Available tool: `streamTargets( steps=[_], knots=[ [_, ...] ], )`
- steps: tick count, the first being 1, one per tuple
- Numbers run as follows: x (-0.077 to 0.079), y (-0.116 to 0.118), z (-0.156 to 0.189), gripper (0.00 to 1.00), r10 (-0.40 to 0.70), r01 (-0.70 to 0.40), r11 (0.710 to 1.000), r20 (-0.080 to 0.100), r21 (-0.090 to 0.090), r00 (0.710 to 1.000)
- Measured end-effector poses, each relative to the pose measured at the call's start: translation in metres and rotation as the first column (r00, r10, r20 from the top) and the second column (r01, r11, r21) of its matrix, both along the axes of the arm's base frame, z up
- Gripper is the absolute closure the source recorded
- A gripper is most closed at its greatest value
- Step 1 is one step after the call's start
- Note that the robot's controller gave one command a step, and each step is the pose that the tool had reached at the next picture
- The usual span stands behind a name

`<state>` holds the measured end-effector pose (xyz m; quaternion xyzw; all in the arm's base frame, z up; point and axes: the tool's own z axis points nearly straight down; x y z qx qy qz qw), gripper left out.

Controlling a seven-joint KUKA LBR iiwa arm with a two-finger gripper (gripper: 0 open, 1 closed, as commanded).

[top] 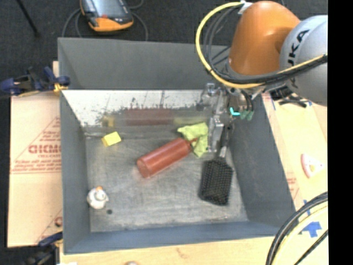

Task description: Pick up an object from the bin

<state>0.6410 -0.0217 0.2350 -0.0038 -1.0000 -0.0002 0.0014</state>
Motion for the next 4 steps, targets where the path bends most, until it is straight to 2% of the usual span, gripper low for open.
streamTargets(
  steps=[1,2,3,4],
  knots=[
    [0.001,0.000,0.005,0.00,0.000,0.000,1.000,0.008,0.000,1.000],
    [-0.022,-0.004,-0.057,0.00,0.032,-0.032,0.999,0.011,-0.002,0.999],
    [-0.050,0.000,-0.124,0.00,0.164,-0.164,0.986,0.014,-0.004,0.986],
    [-0.046,-0.005,-0.130,0.00,0.149,-0.149,0.989,0.034,-0.012,0.988]
  ],
)
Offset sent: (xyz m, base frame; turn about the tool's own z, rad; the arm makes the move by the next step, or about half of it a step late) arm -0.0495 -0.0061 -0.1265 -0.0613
